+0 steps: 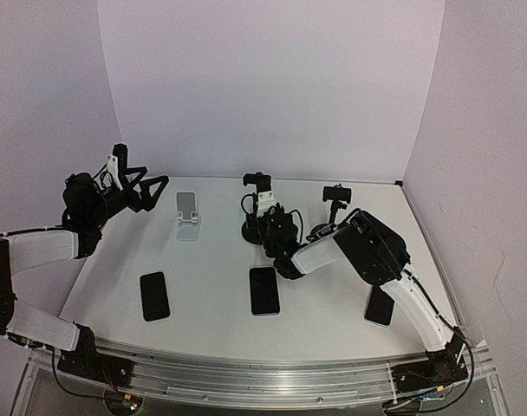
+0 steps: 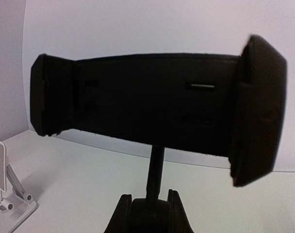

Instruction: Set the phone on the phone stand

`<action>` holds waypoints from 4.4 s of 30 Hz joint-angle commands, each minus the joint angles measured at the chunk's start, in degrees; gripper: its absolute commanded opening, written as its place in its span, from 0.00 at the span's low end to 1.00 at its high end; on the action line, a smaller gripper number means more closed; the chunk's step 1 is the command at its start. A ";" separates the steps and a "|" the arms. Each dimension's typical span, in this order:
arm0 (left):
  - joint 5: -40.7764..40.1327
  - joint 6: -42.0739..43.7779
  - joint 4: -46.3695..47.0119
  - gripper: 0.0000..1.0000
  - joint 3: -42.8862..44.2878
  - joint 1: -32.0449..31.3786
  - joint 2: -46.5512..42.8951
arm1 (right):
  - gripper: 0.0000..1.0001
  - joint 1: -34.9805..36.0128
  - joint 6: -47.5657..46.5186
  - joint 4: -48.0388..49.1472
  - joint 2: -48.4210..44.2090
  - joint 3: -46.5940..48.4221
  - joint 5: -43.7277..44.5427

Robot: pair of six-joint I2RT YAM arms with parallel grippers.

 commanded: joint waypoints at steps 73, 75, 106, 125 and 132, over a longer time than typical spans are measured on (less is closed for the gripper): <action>3.58 -0.75 -1.59 0.99 0.00 -0.08 -2.32 | 0.98 15.09 54.32 -126.37 -16.37 13.07 -19.48; 3.37 -0.73 -1.59 0.99 0.04 -0.10 -2.34 | 0.98 15.08 54.46 -126.45 -17.07 11.92 -19.50; 2.96 0.62 -2.65 0.99 1.18 -0.07 -1.63 | 0.76 13.30 54.31 -118.45 -18.46 -3.77 -25.67; 5.13 0.12 -3.40 0.98 1.17 -0.15 -2.85 | 0.43 17.53 52.63 -106.54 -31.71 -12.72 -8.85; 6.93 1.09 -4.11 0.95 0.23 -1.05 -6.57 | 0.42 20.82 51.88 -100.12 -39.09 -18.29 -0.83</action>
